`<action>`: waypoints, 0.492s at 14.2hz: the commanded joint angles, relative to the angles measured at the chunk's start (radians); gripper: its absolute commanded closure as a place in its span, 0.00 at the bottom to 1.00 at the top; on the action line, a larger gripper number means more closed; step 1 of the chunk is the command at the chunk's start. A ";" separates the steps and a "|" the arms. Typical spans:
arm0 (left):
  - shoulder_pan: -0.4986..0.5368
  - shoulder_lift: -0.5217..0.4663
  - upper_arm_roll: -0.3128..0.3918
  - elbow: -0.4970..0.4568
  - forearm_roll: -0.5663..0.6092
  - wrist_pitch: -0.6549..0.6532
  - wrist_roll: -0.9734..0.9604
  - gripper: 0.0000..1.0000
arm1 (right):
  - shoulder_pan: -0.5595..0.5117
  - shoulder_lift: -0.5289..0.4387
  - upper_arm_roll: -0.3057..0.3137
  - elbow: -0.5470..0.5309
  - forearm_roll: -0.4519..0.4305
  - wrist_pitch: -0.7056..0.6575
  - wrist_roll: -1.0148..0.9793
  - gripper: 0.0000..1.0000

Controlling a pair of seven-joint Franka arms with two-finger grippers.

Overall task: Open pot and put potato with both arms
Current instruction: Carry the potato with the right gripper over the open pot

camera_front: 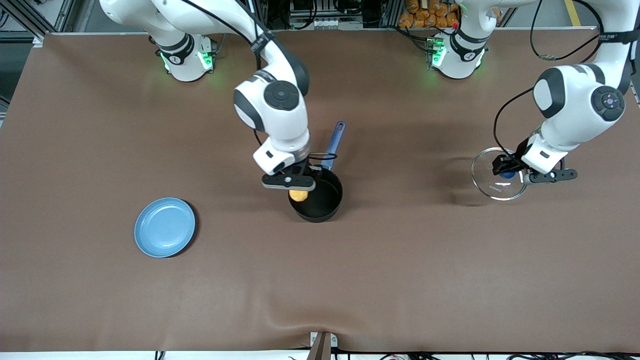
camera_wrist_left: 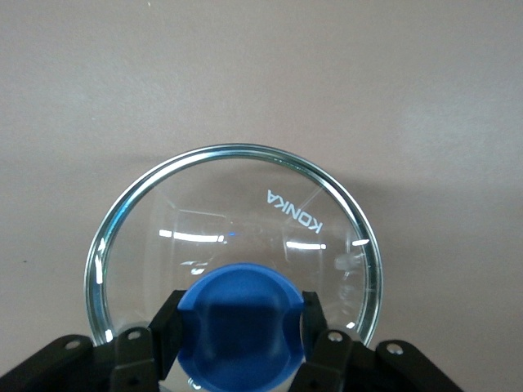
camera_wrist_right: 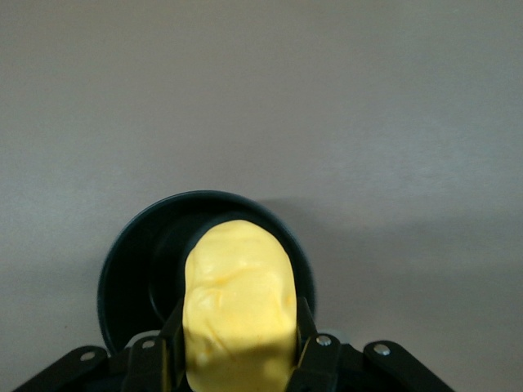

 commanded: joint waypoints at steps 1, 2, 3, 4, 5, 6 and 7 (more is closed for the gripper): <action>0.008 0.035 -0.010 -0.006 -0.017 0.062 0.029 1.00 | 0.027 0.095 -0.012 0.102 -0.042 -0.007 0.040 0.78; 0.007 0.063 -0.010 -0.006 -0.017 0.096 0.030 1.00 | 0.038 0.115 -0.012 0.107 -0.057 -0.002 0.062 0.78; 0.004 0.086 -0.012 -0.006 -0.016 0.130 0.030 1.00 | 0.042 0.127 -0.012 0.107 -0.077 0.002 0.085 0.78; 0.002 0.103 -0.014 -0.004 -0.016 0.150 0.030 1.00 | 0.044 0.137 -0.012 0.108 -0.093 0.007 0.093 0.78; 0.002 0.115 -0.027 -0.003 -0.016 0.162 0.030 1.00 | 0.042 0.146 -0.012 0.108 -0.094 0.008 0.093 0.78; 0.004 0.126 -0.038 -0.001 -0.017 0.176 0.029 1.00 | 0.045 0.152 -0.012 0.108 -0.094 0.010 0.095 0.78; 0.004 0.140 -0.040 -0.001 -0.017 0.197 0.030 1.00 | 0.047 0.161 -0.012 0.108 -0.094 0.024 0.095 0.78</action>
